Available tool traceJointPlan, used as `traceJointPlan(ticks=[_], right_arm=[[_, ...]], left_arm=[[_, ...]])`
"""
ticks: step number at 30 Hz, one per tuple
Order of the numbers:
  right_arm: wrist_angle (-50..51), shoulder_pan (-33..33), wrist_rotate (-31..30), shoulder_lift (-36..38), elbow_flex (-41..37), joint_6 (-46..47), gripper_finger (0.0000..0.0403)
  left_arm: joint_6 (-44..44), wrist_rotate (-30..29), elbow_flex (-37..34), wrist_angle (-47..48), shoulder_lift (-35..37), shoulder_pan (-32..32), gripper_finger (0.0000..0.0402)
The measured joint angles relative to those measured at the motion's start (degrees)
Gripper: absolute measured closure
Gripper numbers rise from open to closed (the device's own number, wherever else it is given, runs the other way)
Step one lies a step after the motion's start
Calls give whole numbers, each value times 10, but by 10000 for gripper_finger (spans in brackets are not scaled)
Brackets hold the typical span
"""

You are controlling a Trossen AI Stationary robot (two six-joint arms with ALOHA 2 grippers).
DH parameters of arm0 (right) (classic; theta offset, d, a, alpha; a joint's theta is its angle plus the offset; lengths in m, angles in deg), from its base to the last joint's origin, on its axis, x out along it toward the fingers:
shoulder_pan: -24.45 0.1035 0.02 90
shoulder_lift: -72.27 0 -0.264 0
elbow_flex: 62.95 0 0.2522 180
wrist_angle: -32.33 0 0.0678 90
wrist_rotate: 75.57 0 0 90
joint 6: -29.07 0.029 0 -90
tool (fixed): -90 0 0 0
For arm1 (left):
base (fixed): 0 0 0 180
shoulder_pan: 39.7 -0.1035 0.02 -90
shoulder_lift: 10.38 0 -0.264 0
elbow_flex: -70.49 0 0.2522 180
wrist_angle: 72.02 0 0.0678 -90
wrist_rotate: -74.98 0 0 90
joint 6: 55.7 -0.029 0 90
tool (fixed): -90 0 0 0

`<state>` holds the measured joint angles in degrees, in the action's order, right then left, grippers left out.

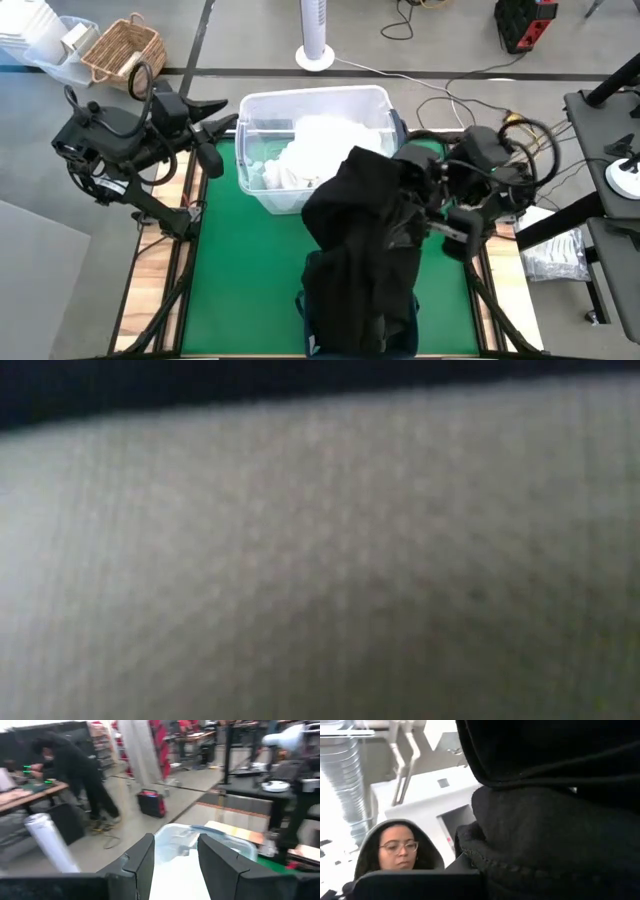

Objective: Sort clothes
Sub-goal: Put the black shirt into the blue laundry bin

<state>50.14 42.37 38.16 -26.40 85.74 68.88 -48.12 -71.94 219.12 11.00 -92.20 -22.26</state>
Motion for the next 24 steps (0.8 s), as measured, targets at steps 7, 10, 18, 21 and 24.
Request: traceJointPlan(ticks=[7,10,18,21,24], right_arm=[[2,23,-44,-17,0,1,390],[27,29,-55,-19,-1,1,390],[165,38,-139,-13,0,16,390],[187,38,-140,-12,0,32,390],[208,38,-139,-11,0,46,390]], left_arm=[[0,-108,0,23,2,0,271],[0,-127,0,29,4,0,271],[4,-131,0,53,10,0,271],[4,-131,0,54,11,0,271],[4,-131,0,54,11,0,271]])
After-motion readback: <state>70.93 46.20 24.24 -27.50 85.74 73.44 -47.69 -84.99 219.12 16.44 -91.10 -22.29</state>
